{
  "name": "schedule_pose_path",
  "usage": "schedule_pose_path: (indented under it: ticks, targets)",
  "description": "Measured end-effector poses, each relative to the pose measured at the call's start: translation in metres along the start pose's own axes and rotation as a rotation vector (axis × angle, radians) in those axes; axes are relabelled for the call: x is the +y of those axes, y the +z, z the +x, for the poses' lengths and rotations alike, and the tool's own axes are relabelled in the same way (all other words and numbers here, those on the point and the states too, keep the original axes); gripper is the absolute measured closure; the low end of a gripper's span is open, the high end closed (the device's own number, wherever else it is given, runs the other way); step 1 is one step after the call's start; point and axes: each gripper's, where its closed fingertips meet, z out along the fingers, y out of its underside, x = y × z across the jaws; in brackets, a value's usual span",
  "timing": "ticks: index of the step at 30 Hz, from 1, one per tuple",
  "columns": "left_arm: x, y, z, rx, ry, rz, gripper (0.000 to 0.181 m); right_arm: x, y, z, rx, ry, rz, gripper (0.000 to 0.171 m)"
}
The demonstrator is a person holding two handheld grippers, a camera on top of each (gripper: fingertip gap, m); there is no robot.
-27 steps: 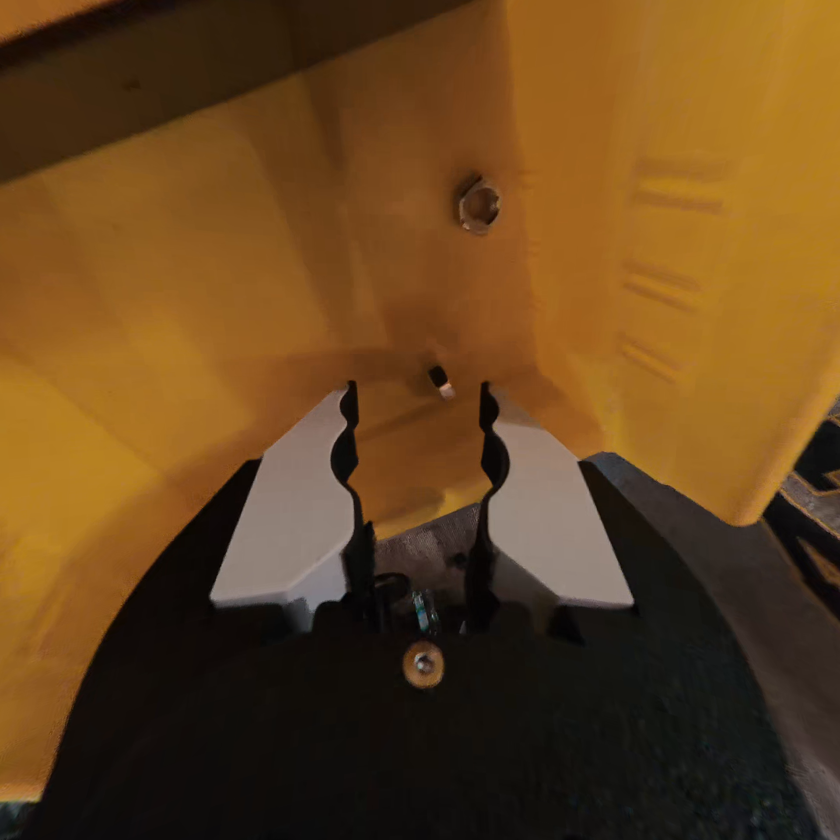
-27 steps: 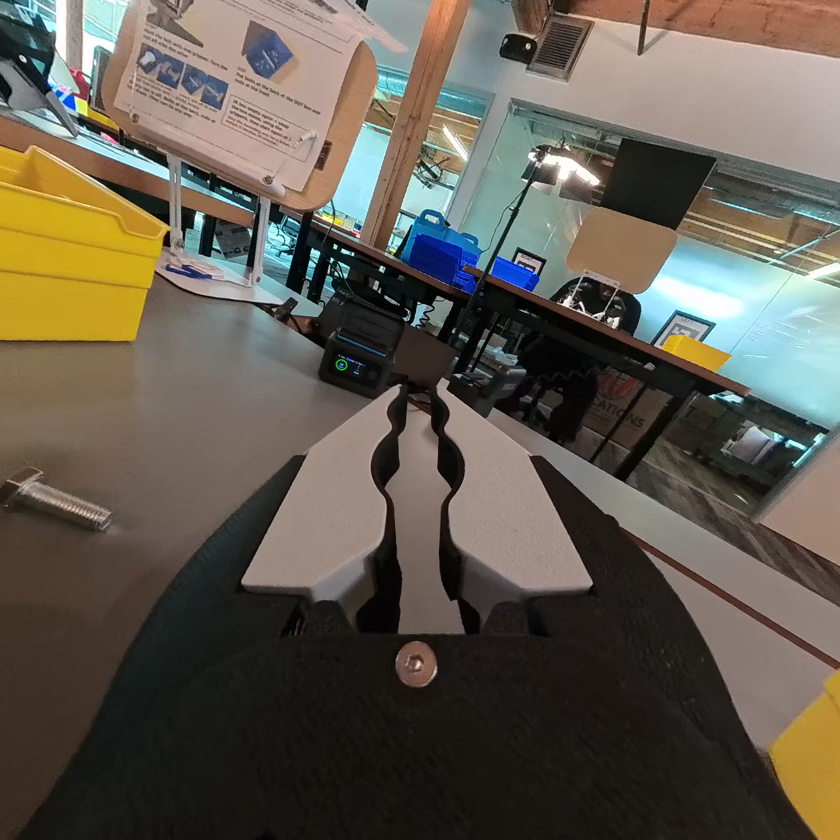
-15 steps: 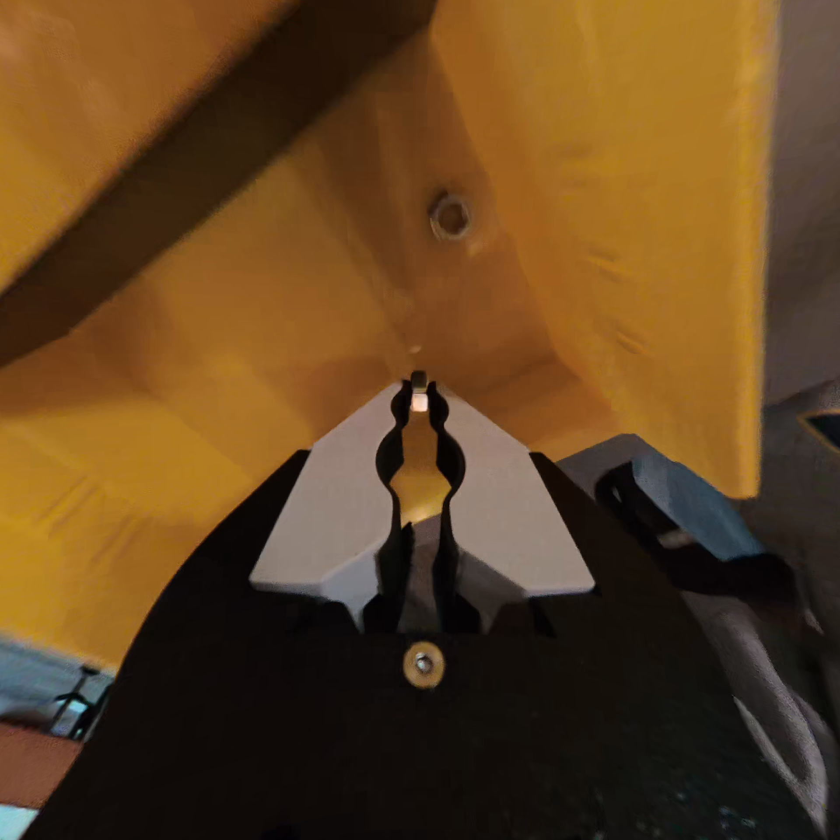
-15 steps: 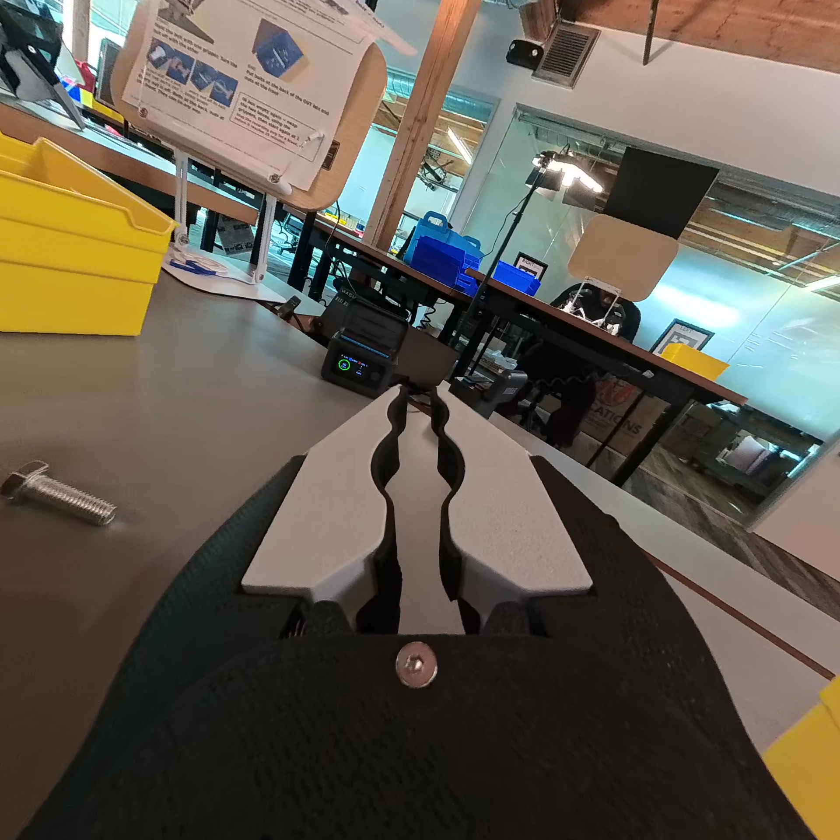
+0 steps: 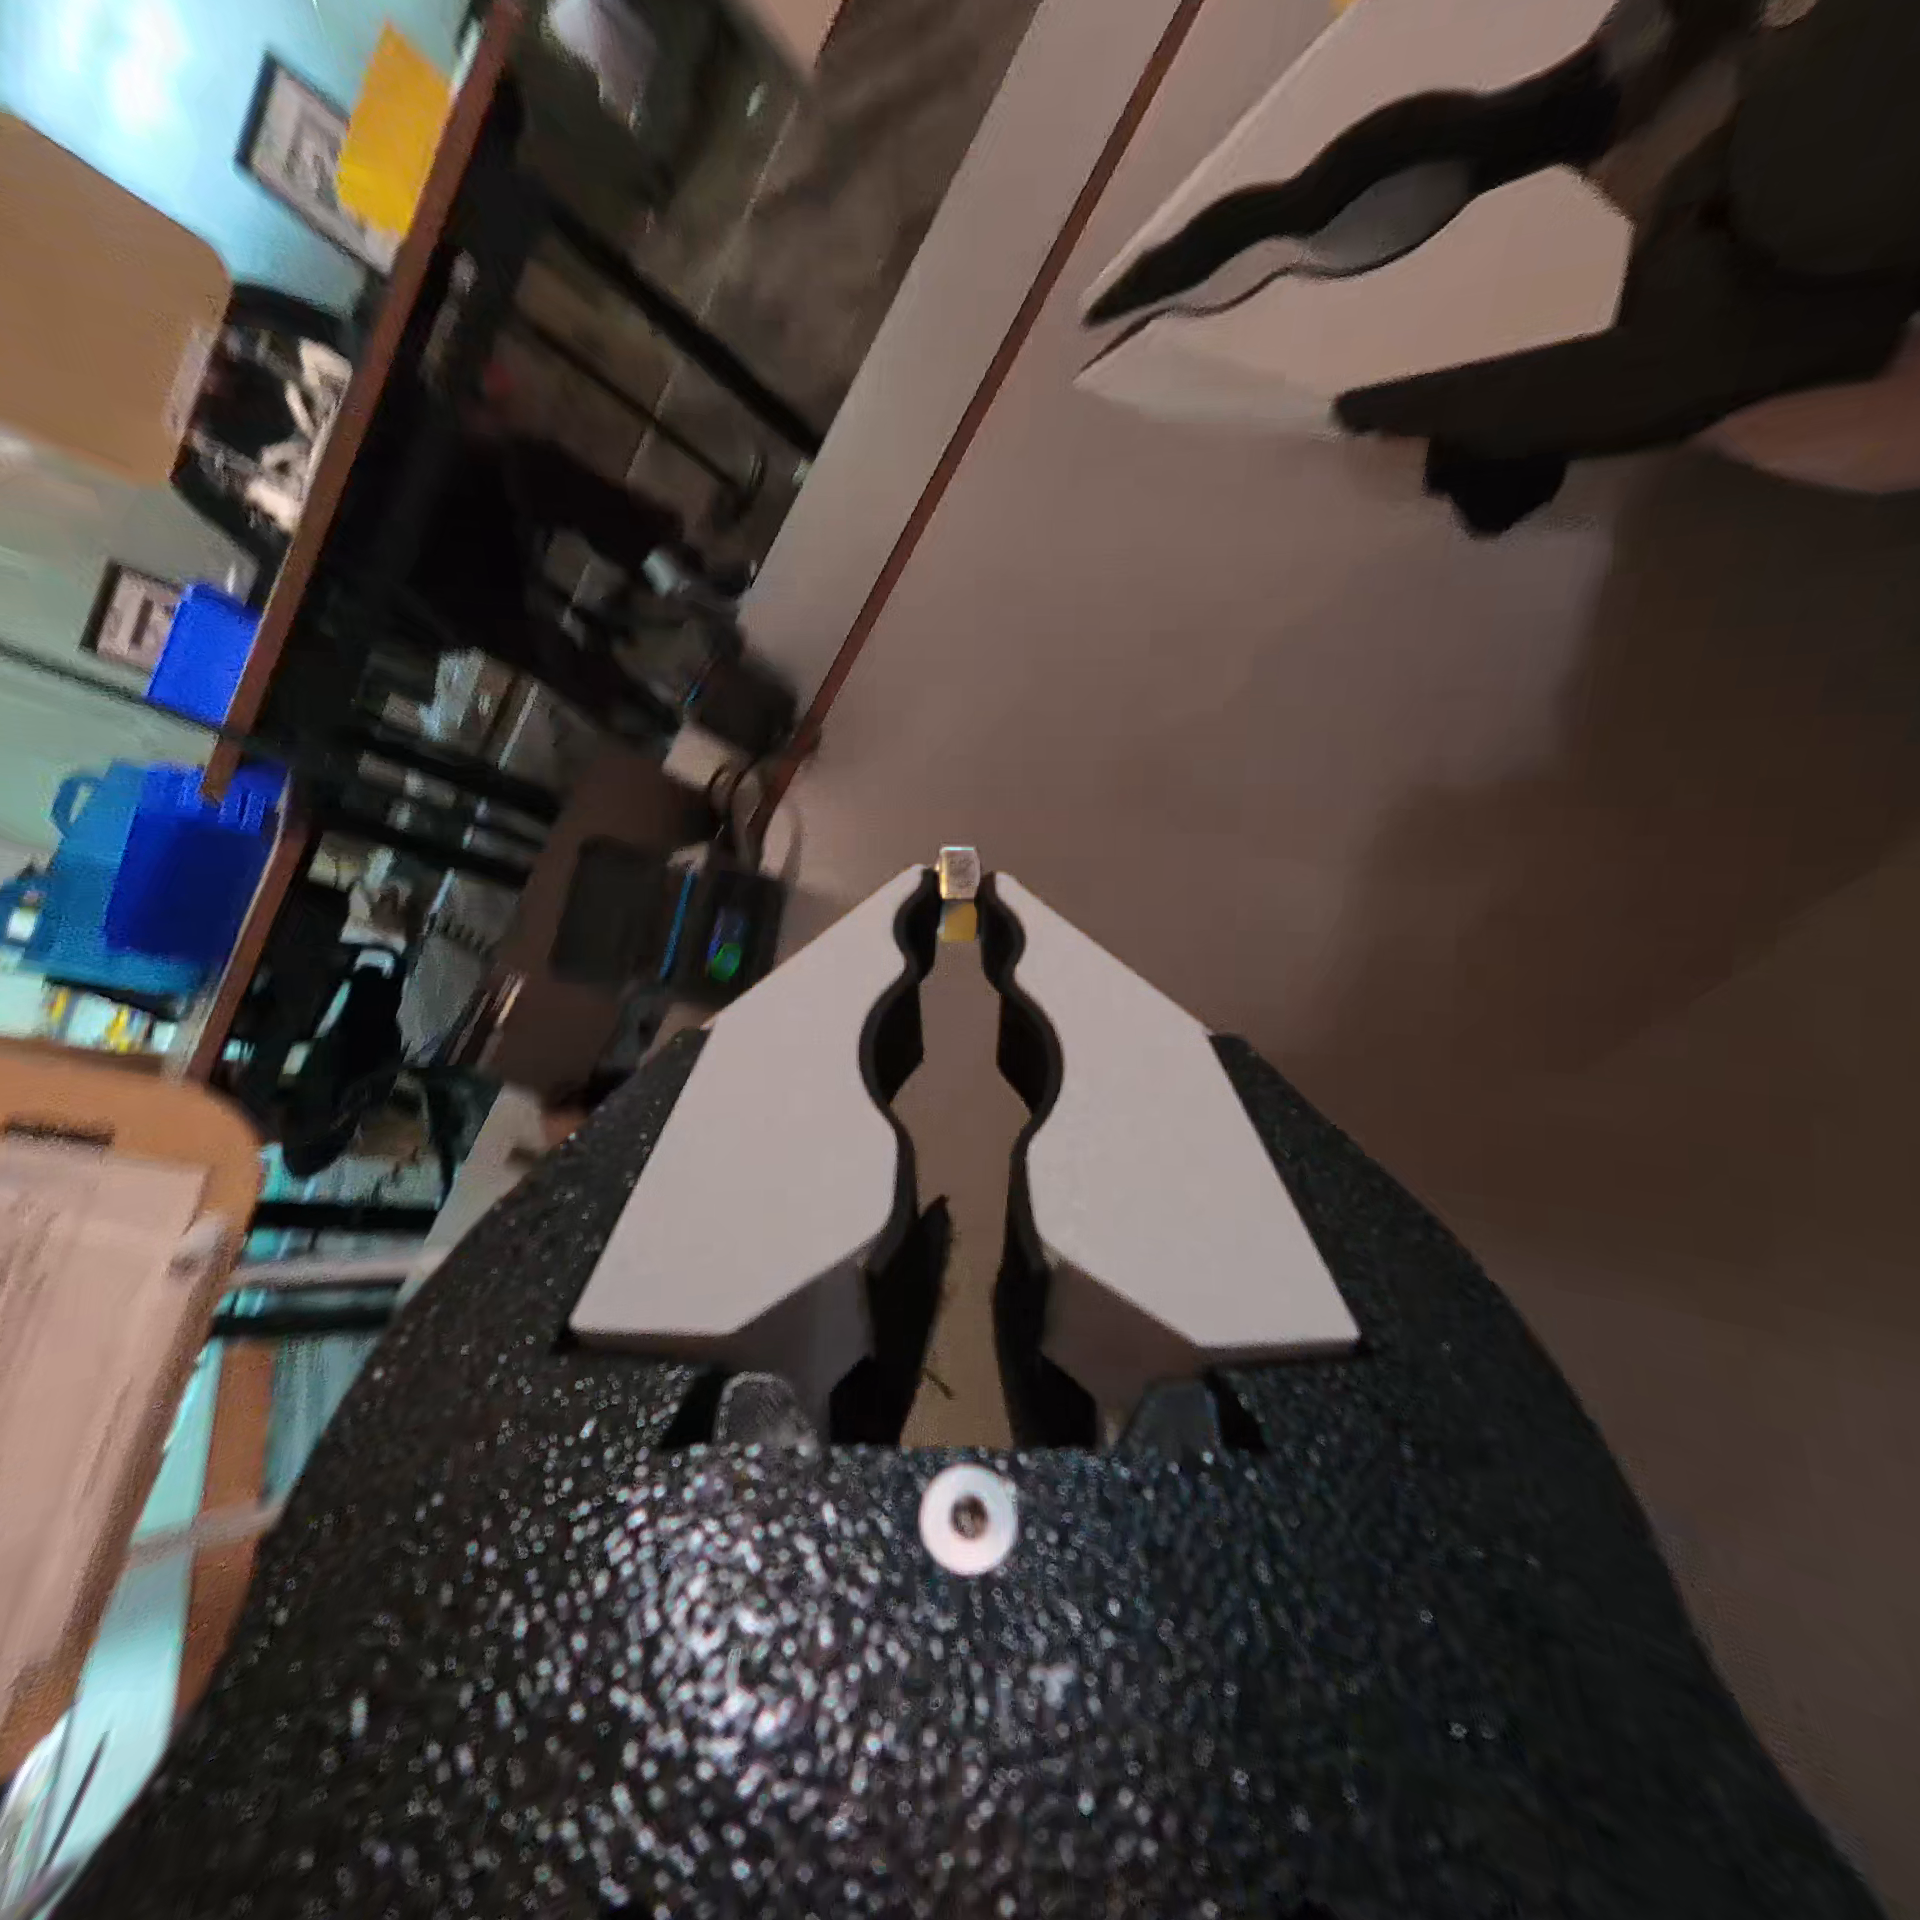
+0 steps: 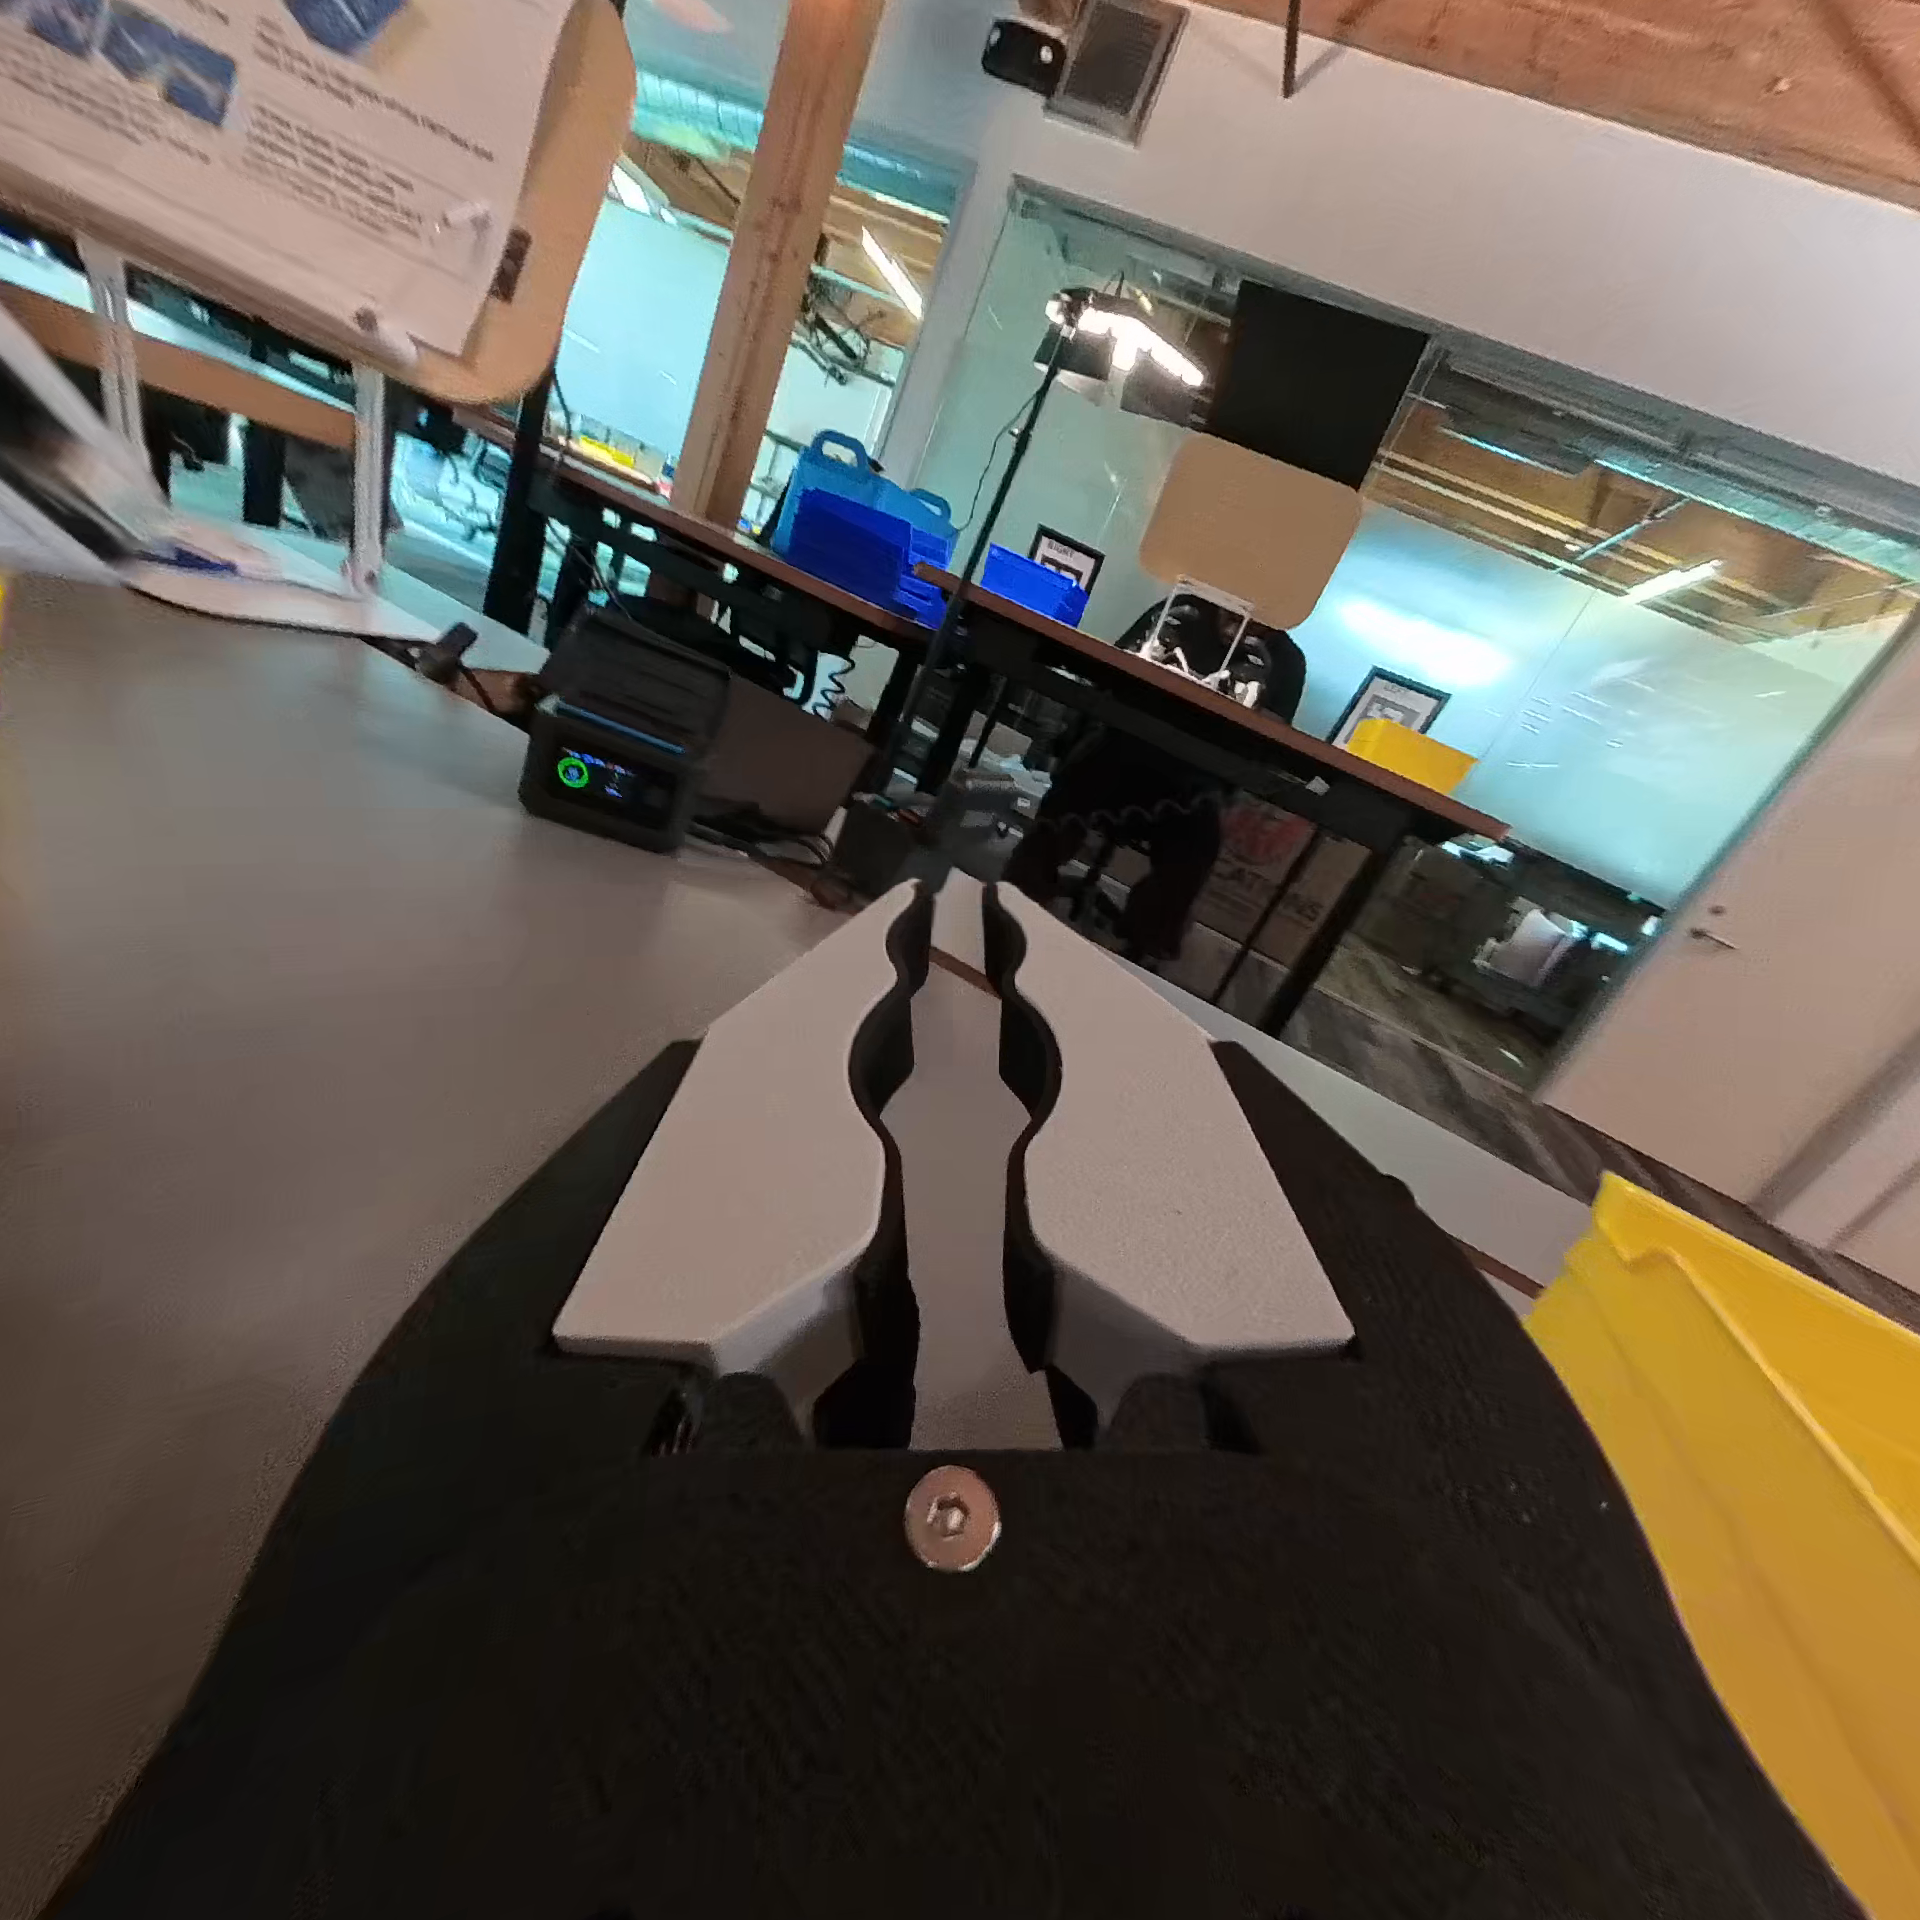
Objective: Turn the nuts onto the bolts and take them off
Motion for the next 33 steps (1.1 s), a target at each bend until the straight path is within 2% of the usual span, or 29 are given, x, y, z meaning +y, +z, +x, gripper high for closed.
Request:
schedule_pose_path:
  ticks: [1,5,8,12,15,18,21,27,28,30,33]
  targets:
    - [-0.006,0.018,0.011,0.011,0.004,0.021,0.176,0.004,-0.002,0.002,-0.003,-0.011,-0.012,0.163]
    - [-0.015,0.079,0.043,0.099,-0.062,0.013,0.175,0.008,-0.011,0.008,-0.030,-0.025,-0.018,0.165]
    - [-0.014,0.101,0.057,0.147,-0.140,0.009,0.175,0.011,-0.012,0.011,-0.037,-0.019,-0.026,0.165]
    - [-0.018,0.105,0.073,0.254,-0.329,0.063,0.175,0.012,-0.004,0.014,-0.037,0.030,-0.019,0.165]
    - [-0.006,0.108,0.078,0.274,-0.341,0.006,0.175,0.013,-0.002,0.015,-0.034,0.049,-0.027,0.165]
    - [0.002,0.107,0.090,0.299,-0.292,-0.040,0.175,0.011,-0.002,0.011,-0.044,0.042,-0.018,0.165]
    - [0.012,0.111,0.091,0.247,-0.205,-0.099,0.175,0.011,-0.002,0.007,-0.061,0.038,-0.025,0.165]
    - [0.013,0.110,0.092,0.207,-0.104,-0.121,0.175,0.009,-0.004,0.001,-0.102,0.045,-0.015,0.165]
    - [0.013,0.109,0.090,0.192,-0.080,-0.127,0.172,0.009,-0.005,0.001,-0.101,0.045,-0.013,0.165]
    - [0.009,0.104,0.072,0.083,-0.018,-0.098,0.141,0.008,-0.006,0.001,-0.100,0.043,-0.010,0.165]
    - [0.003,0.086,0.054,0.079,0.065,-0.001,0.131,0.008,-0.005,0.000,-0.093,0.009,-0.005,0.164]
